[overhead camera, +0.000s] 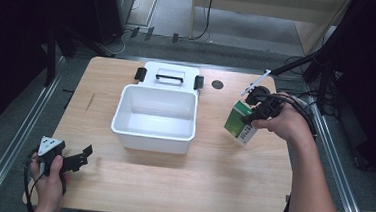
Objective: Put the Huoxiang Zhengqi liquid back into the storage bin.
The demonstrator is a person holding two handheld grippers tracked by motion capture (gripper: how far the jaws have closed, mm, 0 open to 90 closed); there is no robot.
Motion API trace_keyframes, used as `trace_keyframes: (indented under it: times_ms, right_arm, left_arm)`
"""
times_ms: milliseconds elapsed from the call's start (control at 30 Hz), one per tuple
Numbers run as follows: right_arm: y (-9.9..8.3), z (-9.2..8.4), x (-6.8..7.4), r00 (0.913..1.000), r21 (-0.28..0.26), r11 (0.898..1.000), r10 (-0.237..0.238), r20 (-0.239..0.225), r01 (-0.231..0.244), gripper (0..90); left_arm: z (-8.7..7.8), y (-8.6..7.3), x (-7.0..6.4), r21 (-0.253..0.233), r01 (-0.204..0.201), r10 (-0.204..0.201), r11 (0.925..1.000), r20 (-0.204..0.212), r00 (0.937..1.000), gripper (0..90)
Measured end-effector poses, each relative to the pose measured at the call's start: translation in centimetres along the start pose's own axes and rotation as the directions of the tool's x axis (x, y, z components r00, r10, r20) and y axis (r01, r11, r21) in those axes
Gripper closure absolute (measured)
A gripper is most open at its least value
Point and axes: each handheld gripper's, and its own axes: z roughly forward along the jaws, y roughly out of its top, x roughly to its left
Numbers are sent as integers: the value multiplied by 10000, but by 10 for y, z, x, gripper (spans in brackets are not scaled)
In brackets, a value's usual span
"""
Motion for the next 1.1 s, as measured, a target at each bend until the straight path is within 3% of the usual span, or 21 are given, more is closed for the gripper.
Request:
trace_keyframes:
  times_ms: [100,233,267,400,433,467,500,533,567,600,700,767,900,1100]
  right_arm:
    - [4,-9,6,9961,-162,9961,-868,-178,865,641]
    - [9,-16,12,9903,-236,9904,-1370,-246,1364,641]
    - [13,-22,17,9831,-315,9831,-1809,-264,1801,640]
    - [20,-30,22,9768,-397,9769,-2112,-353,2098,641]
    - [25,-37,27,9599,-572,9593,-2786,-297,2766,641]
    - [25,-37,27,9599,-572,9593,-2786,-297,2766,641]
    - [27,-39,28,9512,-641,9500,-3076,-236,3056,640]
    - [32,-46,32,9370,-693,9351,-3491,-128,3475,641]
    - [32,-46,32,9370,-693,9351,-3491,-128,3475,641]
    - [37,-51,35,9260,-785,9236,-3773,-116,3753,641]
    - [44,-58,39,9142,-973,9102,-4052,-75,4026,642]
    - [47,-61,42,9128,-992,9088,-4083,-101,4054,642]
    - [61,-71,48,8953,-1136,8908,-4450,-218,4400,644]
    - [77,-83,53,8842,-1153,8787,-4671,-74,4632,644]
  left_arm:
    - [0,0,0,-21,5,-5,10000,2,10000,1]
    - [0,0,0,-12,-4,4,10000,2,10000,1]
    - [0,0,0,-6,-4,4,10000,8,10000,1]
    - [0,0,0,-10,-7,7,10000,6,10000,1]
    - [0,0,0,-9,-6,6,10000,6,10000,1]
    - [0,0,0,-4,-6,6,10000,9,10000,1]
    - [0,0,0,-6,5,-5,10000,11,10000,1]
    - [0,0,0,-9,12,-12,10000,12,10000,1]
    - [0,0,0,-7,23,-23,10000,13,10000,1]
    - [0,0,0,-3,12,-12,10000,15,10000,1]
    - [0,0,0,-9,21,-21,10000,21,10000,1]
    - [0,0,0,3,21,-21,10000,31,10000,1]
    - [0,0,0,29,32,-32,10000,47,10000,0]
    - [0,0,0,39,37,-38,10000,62,10000,1]
